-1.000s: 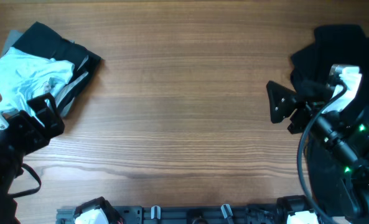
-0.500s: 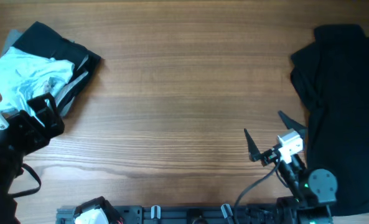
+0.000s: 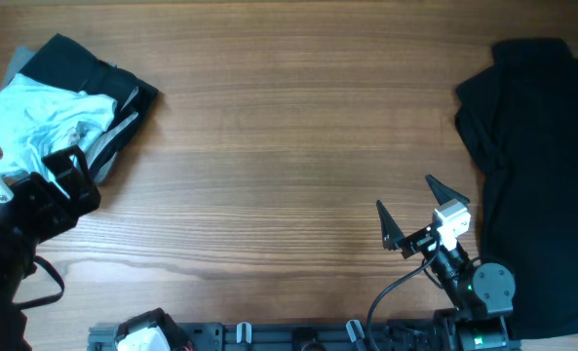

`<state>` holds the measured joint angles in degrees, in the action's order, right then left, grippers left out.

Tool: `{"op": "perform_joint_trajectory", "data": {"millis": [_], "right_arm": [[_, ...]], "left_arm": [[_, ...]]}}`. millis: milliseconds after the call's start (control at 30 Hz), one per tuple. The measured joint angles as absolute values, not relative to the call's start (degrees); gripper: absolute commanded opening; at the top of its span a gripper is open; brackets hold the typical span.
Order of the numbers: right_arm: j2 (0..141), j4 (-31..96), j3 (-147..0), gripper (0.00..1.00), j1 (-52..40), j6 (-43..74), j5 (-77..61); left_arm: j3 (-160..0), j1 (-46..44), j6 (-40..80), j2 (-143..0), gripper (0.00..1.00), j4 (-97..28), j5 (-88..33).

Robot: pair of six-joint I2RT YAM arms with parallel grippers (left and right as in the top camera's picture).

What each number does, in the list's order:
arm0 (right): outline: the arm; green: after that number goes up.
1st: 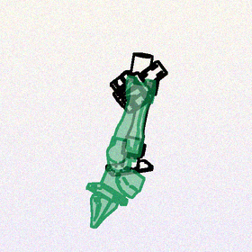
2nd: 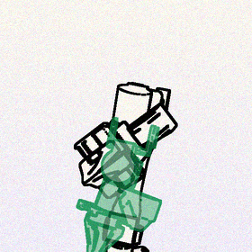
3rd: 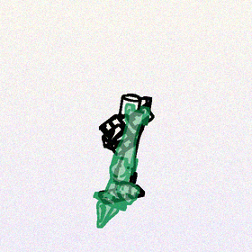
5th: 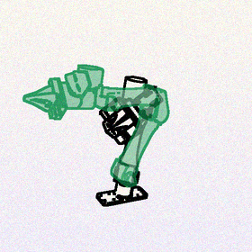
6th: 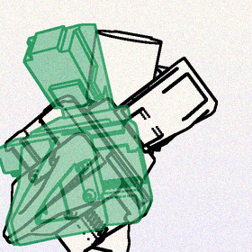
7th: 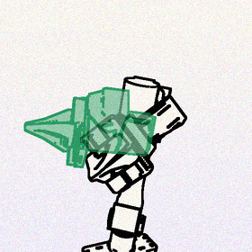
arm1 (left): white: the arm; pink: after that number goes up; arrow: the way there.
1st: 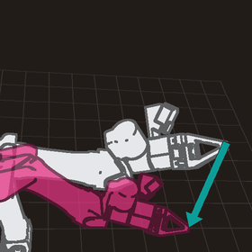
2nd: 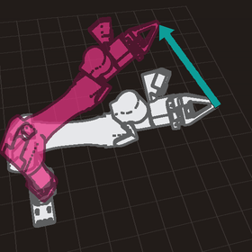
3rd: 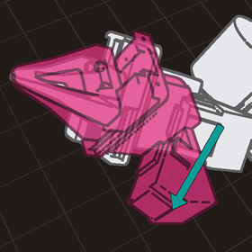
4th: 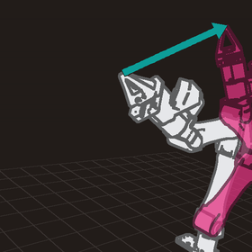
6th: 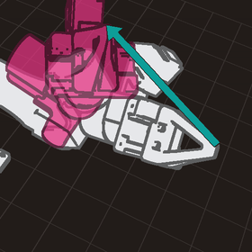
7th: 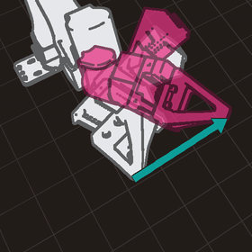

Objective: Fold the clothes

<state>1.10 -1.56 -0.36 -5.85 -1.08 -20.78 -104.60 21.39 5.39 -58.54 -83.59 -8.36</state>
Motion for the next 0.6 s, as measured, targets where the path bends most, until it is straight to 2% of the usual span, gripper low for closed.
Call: {"op": "perform_joint_trajectory", "data": {"millis": [133,267,367,467,600], "right_arm": [[1.10,-1.56,-0.36,1.00,-5.85,-1.08,-20.78],[1.10,-1.56,-0.36,1.00,-5.85,-1.08,-20.80],[1.10,-1.56,-0.36,1.00,-5.85,-1.08,-20.82],[1.08,-1.58,-0.36,1.00,-5.85,-1.08,-20.95],[0.91,-1.74,-0.36,1.00,-5.85,-1.06,-20.99]], "left_arm": [[-104.60,21.02,5.39,-58.54,1.00,-83.59,-8.32],[-104.47,11.22,5.30,-56.55,1.00,-81.14,-6.74],[-100.40,4.93,5.21,-51.75,1.00,-70.52,-6.17],[-92.58,2.68,5.21,-44.88,1.00,-61.34,-5.82],[-72.42,1.87,5.19,-29.65,1.00,-48.51,-5.78]]}}
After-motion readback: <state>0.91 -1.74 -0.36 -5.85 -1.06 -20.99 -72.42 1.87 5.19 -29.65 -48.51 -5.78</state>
